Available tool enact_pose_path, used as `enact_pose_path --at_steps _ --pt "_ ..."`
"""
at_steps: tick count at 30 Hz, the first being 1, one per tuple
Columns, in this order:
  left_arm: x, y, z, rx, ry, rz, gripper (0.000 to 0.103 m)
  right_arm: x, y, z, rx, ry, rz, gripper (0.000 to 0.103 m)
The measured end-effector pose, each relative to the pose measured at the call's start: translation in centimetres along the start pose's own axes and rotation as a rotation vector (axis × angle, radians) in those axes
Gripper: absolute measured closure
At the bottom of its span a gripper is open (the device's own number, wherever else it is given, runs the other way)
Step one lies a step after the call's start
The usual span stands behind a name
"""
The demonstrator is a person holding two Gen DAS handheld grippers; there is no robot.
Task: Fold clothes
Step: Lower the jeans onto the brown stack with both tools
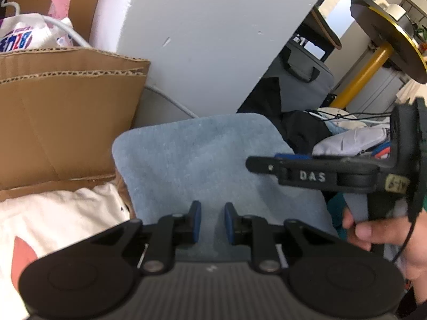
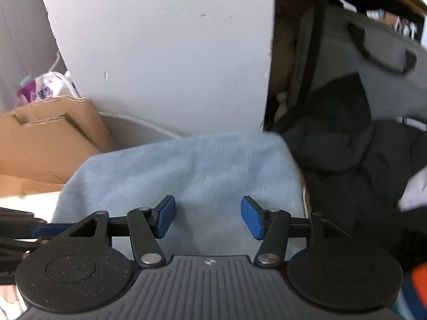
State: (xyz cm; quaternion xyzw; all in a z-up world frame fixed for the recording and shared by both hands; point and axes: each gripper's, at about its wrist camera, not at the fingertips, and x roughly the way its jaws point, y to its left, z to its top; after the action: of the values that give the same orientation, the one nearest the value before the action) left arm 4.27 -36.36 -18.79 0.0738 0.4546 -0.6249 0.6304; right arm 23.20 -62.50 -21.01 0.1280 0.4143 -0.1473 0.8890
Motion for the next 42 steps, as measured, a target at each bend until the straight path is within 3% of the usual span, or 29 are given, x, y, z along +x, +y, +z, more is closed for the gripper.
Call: enact_pose_path --at_steps 8,11,13,26,31,33,37,42 --pt "-0.9 -0.1 -1.5 0.01 -0.007 0.005 0.085 -1.8 0.4 -2.4 0.046 -0.041 0.034 0.043" --pt "-0.3 -0.4 -1.6 0.056 0.0 0.041 0.087 -2.8 0.4 -4.0 0.068 -0.038 0.08 0.043" --pt "0.1 0.1 -1.6 0.026 0.007 0.039 0.088 -3.8 0.1 -5.8 0.047 -0.039 0.091 0.043" --pt "-2.1 -0.6 -3.2 0.046 0.066 0.081 0.092 -10.0 -0.6 -13.9 0.007 -0.057 0.017 0.043" --pt "-3.5 -0.6 -3.7 0.031 0.094 0.092 0.092 -12.7 -1.2 -16.9 0.084 -0.14 0.025 0.043" --pt "-4.0 -0.5 -3.7 0.024 0.098 0.087 0.086 -13.8 -1.7 -17.9 0.14 -0.189 0.021 0.043" --pt "-4.5 -0.9 -4.2 0.015 0.107 0.059 0.059 -14.8 -2.9 -19.4 0.272 -0.256 -0.007 0.042" --pt "-4.3 -1.5 -5.6 0.04 0.131 0.081 0.055 -13.9 -4.5 -20.4 0.421 -0.274 -0.017 0.042"
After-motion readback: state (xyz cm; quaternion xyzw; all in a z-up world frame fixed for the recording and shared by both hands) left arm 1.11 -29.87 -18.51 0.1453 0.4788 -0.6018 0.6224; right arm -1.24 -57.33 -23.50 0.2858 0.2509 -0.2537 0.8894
